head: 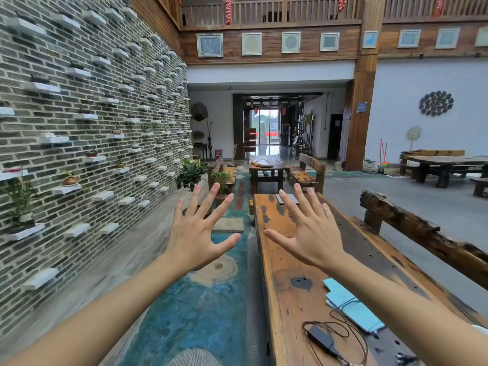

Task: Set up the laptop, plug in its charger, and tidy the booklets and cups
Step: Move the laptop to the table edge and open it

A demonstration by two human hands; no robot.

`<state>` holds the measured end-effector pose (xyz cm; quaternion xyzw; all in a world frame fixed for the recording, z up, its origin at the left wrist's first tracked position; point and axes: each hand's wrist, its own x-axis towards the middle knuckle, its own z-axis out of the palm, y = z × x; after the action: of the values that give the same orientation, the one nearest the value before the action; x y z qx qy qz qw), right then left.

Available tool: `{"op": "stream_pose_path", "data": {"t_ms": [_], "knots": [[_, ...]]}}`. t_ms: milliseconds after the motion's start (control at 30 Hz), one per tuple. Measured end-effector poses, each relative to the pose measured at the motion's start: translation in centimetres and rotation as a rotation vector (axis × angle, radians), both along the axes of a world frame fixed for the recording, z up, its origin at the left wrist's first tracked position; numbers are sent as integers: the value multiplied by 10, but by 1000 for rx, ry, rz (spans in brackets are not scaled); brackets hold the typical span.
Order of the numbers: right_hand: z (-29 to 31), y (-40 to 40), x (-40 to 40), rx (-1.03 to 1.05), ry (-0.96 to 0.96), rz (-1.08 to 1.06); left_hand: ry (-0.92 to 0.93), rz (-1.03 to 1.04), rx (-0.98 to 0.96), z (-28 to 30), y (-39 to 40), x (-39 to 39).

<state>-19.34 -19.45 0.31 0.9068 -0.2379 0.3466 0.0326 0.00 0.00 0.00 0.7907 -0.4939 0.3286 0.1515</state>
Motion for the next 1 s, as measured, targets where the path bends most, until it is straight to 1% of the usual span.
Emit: {"op": "stream_pose_path", "data": {"t_ms": [67,200,400,500,767,1000], "knots": [[-4,-13,16,-1,13,2,11,-1,18,-4,-14,16],[-13,-68,78,-5,49,3,14,32,34,-22,-69,78],[-28,-138,163,47,54,16,74,26,38,-34,-136,159],[-37,-164,199,82,72,9,80,19,59,-43,-161,192],[-49,-232,297,73,97,15,104,32,58,-51,-231,293],[-59,-311,417,55,93,-7,92,12,57,-52,-314,414]]}}
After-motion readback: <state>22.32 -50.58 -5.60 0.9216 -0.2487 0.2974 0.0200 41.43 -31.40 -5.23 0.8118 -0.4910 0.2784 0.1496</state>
